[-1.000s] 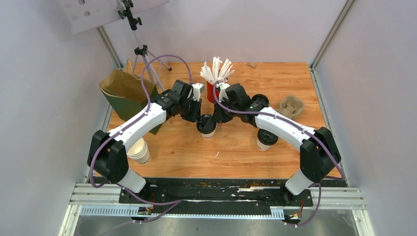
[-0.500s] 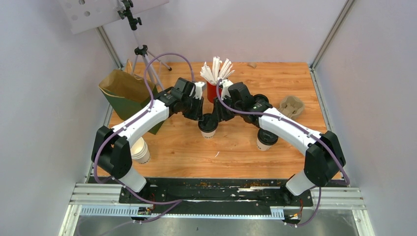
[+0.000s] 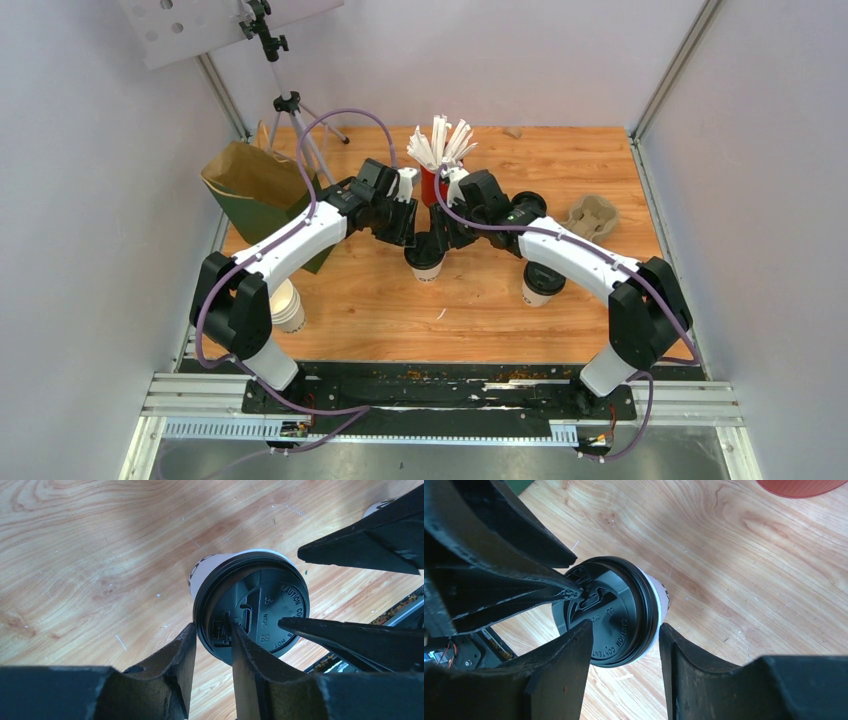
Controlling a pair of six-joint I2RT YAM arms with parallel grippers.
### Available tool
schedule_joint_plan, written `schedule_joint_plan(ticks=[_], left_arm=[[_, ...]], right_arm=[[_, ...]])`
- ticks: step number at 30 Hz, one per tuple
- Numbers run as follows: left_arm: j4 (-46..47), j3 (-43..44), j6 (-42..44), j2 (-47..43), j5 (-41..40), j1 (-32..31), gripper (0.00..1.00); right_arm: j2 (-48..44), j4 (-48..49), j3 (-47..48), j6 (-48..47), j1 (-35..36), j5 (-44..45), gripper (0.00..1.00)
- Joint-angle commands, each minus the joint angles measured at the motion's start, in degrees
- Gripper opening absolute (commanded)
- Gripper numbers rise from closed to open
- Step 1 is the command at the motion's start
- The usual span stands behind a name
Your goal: Pack the takeout coffee
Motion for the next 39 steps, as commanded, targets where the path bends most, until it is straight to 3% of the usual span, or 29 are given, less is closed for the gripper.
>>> schedule_joint_plan(ticks=[1,13,27,39], left_arm=[[1.6,1.3,0.4,-1.0,0.1,0.2,0.41],[2.3,0.5,0.2,-0.8,1.1,0.2,0.42],[4.1,-1.2,1.3,-0.8,1.8,0.2,0.4],[5.9,-2.3,5.0,-1.3,4.8,2.1,0.52]], right_arm=[[0.6,0.1,0.3,-0.6,-0.3,-0.1,0.51],[1.1,0.7,-1.6,-0.4,-1.2,-0.8,0.53],[1.5,3.5,-4.4,1.4,-1.7,-4.2,0.34],[1.6,3.6,-5.1,1.3,-2.4,-4.1,0.31]])
